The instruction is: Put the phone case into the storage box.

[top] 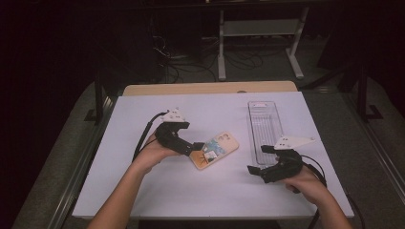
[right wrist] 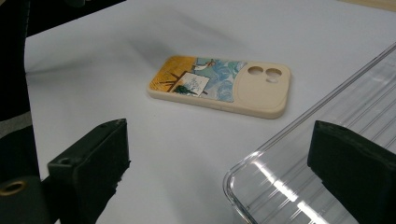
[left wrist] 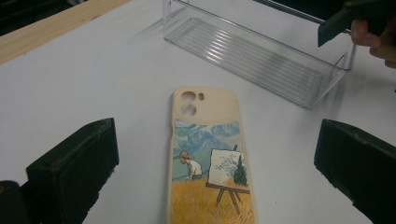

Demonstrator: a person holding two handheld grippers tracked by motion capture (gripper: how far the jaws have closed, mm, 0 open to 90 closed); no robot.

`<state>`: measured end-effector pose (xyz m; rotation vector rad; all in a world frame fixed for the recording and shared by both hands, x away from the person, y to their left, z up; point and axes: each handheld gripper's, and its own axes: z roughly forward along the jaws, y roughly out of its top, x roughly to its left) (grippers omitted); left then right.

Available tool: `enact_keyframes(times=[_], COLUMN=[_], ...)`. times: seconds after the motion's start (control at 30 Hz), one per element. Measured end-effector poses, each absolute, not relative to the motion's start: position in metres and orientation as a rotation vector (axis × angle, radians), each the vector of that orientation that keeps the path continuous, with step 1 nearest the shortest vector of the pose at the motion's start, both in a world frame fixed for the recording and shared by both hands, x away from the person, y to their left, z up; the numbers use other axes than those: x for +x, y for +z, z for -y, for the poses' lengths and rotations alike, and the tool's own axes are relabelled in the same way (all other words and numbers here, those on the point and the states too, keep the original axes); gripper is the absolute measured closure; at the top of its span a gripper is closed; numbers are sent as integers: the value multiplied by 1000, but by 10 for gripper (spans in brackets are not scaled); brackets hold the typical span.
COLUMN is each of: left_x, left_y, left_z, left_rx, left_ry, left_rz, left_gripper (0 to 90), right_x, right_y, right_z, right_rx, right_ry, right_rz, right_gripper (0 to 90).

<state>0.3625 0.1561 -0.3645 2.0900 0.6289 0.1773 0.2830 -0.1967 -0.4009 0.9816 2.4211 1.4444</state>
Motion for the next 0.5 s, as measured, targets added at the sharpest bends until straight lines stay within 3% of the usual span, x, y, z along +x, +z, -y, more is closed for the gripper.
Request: enact_keyframes(times=[0.5], left_x=[379], left_y=[-365], left_z=[-133], left_rx=[2082], left_ry=[174], left_rz=[-624], left_gripper=[0], right_x=[283], right_y=[-401], right_z=[197], right_rx=[983], right_ry=[1448], right_rz=[-2417], right_gripper=[49])
